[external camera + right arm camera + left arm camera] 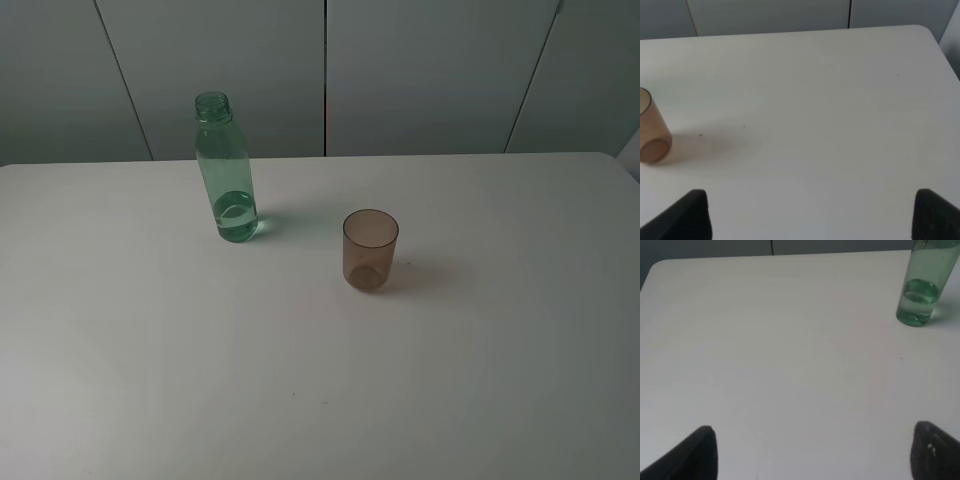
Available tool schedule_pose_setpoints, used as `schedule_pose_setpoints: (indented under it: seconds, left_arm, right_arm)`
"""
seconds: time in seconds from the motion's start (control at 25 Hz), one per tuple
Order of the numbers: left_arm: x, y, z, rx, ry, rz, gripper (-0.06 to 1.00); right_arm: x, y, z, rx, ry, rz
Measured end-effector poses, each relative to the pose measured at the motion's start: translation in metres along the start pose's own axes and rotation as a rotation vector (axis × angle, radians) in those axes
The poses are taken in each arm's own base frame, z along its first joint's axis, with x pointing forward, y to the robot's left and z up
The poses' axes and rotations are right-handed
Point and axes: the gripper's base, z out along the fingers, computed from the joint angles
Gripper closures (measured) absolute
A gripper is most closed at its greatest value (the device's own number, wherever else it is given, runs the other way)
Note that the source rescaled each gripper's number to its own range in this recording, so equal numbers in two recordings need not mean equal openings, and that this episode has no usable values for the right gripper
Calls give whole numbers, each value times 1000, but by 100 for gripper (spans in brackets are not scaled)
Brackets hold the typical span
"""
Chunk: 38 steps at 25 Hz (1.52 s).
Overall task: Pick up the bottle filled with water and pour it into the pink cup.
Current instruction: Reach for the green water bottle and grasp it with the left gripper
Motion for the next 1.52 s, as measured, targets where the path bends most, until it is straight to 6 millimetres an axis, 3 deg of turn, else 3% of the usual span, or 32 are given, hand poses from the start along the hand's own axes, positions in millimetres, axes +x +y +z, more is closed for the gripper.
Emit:
schedule_pose_setpoints:
  seconds: [0.68,0.88,1.0,1.28,1.52]
  left_arm:
    - [0,1,0,-16,0,15,0]
    - [-23,0,-26,-10,-153,64,0]
    - [-40,-3,-29,20,-146,75,0]
    - [-83,-15,10,144,-72,103,0]
    - [-118,-22,69,229,-40,54,0]
  right_arm:
    - [0,0,0,0,0,0]
    - [0,0,0,0,0,0]
    - [0,0,0,0,0,0]
    - [0,0,0,0,0,0]
    - [0,0,0,0,0,0]
